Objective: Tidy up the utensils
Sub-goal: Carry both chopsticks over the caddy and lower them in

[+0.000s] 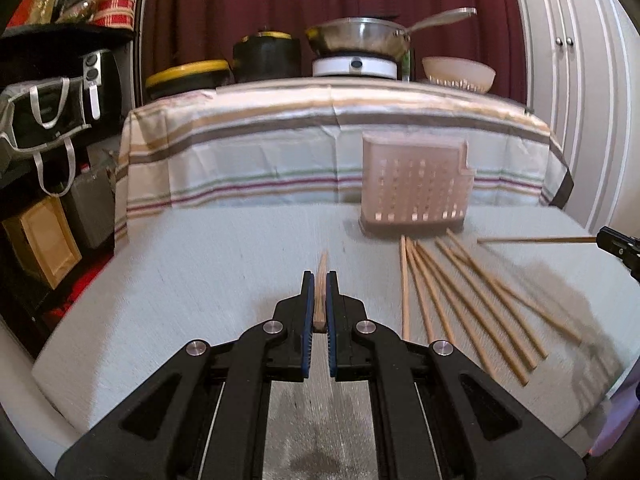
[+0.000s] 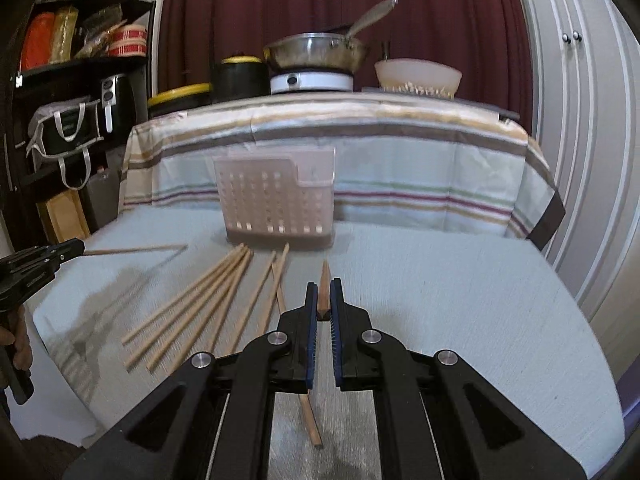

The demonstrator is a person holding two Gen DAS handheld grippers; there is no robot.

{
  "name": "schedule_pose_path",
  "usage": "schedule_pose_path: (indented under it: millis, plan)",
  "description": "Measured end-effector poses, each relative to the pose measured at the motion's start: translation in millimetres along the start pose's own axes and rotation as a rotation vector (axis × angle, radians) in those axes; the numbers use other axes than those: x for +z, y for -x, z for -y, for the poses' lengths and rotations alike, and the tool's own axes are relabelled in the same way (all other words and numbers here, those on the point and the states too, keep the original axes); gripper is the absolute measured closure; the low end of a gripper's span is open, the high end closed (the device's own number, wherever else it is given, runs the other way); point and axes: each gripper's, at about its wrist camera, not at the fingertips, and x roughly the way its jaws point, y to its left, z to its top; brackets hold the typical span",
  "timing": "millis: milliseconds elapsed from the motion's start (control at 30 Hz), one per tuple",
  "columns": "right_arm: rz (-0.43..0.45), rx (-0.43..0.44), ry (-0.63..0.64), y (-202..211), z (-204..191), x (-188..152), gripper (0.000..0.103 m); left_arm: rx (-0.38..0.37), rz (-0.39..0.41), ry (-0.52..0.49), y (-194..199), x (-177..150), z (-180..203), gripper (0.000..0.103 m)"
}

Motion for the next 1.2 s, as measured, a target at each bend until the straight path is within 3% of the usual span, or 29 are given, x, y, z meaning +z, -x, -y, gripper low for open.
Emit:
schedule_pose_path:
  millis: [333, 767, 1200]
  plan:
    - [0.089, 0.017, -0.003, 11, -1, 38, 0.096, -0.008, 0.041, 0.028, 19, 44, -9, 0.097]
    - [0.144, 0.042, -0.022, -29, 7, 87, 0.096, 0.0, 0.109, 0.029, -18, 98, -11, 0.097]
    - [0.157, 0.036, -0.021, -53, 11, 112, 0.096, 0.015, 0.129, -0.023, -50, 130, -9, 0.097]
